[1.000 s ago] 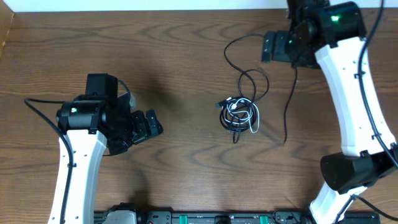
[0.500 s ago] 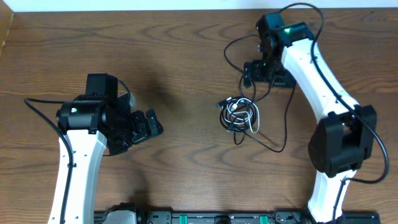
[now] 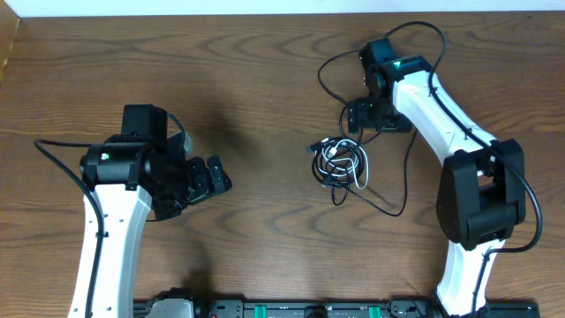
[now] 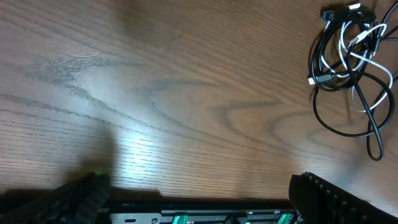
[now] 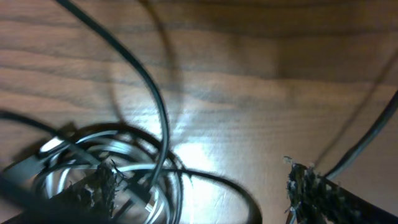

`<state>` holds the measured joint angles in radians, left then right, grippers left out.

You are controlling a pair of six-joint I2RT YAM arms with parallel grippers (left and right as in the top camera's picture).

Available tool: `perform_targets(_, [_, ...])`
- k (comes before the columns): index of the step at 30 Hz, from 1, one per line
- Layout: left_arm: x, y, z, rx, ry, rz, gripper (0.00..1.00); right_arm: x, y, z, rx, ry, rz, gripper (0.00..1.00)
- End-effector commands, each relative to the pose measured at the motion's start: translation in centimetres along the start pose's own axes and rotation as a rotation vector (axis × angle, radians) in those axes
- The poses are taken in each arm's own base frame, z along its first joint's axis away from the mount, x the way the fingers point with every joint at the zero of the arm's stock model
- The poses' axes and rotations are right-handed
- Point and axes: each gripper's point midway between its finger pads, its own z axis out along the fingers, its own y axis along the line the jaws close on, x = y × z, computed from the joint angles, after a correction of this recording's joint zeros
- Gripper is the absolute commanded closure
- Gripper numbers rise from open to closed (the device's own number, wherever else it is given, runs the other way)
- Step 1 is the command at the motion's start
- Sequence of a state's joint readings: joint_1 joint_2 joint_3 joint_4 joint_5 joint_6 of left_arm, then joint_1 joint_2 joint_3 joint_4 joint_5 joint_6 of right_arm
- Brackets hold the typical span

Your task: Untangle cables

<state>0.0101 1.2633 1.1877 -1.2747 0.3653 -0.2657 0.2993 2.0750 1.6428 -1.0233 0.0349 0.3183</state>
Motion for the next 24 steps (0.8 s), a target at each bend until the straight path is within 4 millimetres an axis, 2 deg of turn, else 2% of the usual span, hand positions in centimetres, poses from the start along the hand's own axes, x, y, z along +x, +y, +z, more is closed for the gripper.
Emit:
perform_targets(1, [0.1,-0.1,0.2,0.005,0.012,-0.005,0.02,-0.2,-0.9,0.6,0.039,-0.015,-0.069,0.17])
perform_targets(4, [0.1,-0.1,0.2,0.005,0.012,-0.005,0.02,-0.8,-1.4,0.7,0.035,-0.034,-0.060,0.36])
perform_targets(7, [0.1,-0.1,0.2,0.005,0.012,-0.005,0.02,-1.4,-1.8,0.7,0.026,-0.047,-0.041,0.67])
perform_targets(10, [0.1,-0.1,0.2,0.005,0.012,-0.005,0.02,-1.5,-1.4,0.5,-0.022,-0.043,-0.032,0.93])
perform_targets(11, [0.1,-0.1,0.2,0.005,0.012,-0.005,0.02,-1.5,-1.1,0.2,-0.042,-0.039,-0.031,0.99])
perform_targets(14, [0.1,-0.1,0.2,0.005,0.012,-0.005,0.02,-1.8,-0.2,-2.1,-0.100,-0.042,-0.031,0.99])
perform_targets(18, [0.1,-0.1,0.2,0.005,0.012,-0.005,0.02,-3.6,0.3,-9.0,-0.129,-0.130,-0.033,0.99])
perform_targets(20, [0.1,-0.1,0.2,0.005,0.012,-0.005,0.02,-4.4,0.4,-13.4,-0.147,-0.203,-0.035,0.99])
perform_targets(24, [0.1,-0.1,0.2,0.005,0.012,-0.005,0.02,-5.8,0.3,-23.3,-0.194,-0.427,-0.040,0.99])
